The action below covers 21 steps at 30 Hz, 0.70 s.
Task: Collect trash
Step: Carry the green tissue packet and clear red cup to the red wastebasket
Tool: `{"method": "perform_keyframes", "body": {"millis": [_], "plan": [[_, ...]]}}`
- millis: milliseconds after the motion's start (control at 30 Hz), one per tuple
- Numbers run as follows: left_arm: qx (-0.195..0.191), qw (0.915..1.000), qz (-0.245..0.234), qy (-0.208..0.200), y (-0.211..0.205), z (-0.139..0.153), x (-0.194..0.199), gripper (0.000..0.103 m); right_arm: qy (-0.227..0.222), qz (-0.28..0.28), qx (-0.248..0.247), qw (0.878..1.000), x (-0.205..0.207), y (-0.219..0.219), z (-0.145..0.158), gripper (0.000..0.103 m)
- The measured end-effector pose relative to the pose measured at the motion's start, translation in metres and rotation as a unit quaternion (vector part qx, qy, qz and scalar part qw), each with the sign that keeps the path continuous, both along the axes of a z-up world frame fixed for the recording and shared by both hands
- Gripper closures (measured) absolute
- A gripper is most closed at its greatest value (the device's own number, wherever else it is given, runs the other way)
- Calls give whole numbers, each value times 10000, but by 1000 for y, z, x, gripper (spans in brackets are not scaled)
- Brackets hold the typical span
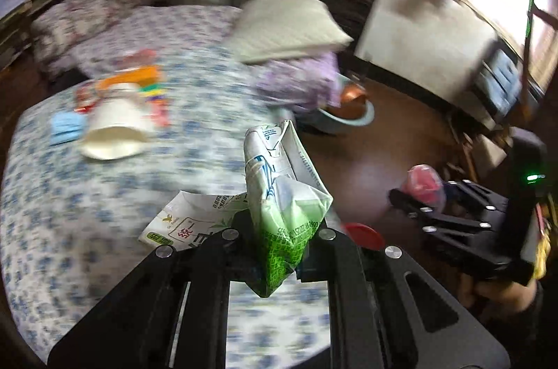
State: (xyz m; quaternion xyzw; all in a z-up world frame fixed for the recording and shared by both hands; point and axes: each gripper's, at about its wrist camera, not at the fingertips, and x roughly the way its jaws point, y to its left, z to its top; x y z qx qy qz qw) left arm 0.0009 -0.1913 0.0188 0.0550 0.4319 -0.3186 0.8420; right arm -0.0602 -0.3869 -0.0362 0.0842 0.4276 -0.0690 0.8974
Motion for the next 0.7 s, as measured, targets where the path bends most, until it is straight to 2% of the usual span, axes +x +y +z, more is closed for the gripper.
{"method": "perform_keyframes", "body": {"millis": [100,167,233,333,500,633,700], "plan": [[95,9985,-485,228,-42,-12,-12,89,228,-162,40,9996,-17,-28,-22,47],[103,9943,-875,595,-77,-27,-21,89,346,-255,110,9990,-27,-41,-36,47],[-6,9855,-1224,1177,-111,-45,-29,89,482,-407,235,9977,-40,-59,-54,47],[80,9735,-1593,1639,-153,-65,-44,89,668,-612,451,9949,-55,-78,-80,47],[316,9668,-1755,1831,-195,-90,-58,89,953,-960,882,9869,-72,-102,-126,47],[446,9626,-1550,2178,-214,-119,-51,89,1105,-1048,1088,9823,-73,-111,-155,47],[626,9616,-1347,2309,-219,-135,-52,89,1143,-1100,1146,9807,-71,-117,-164,47]]}}
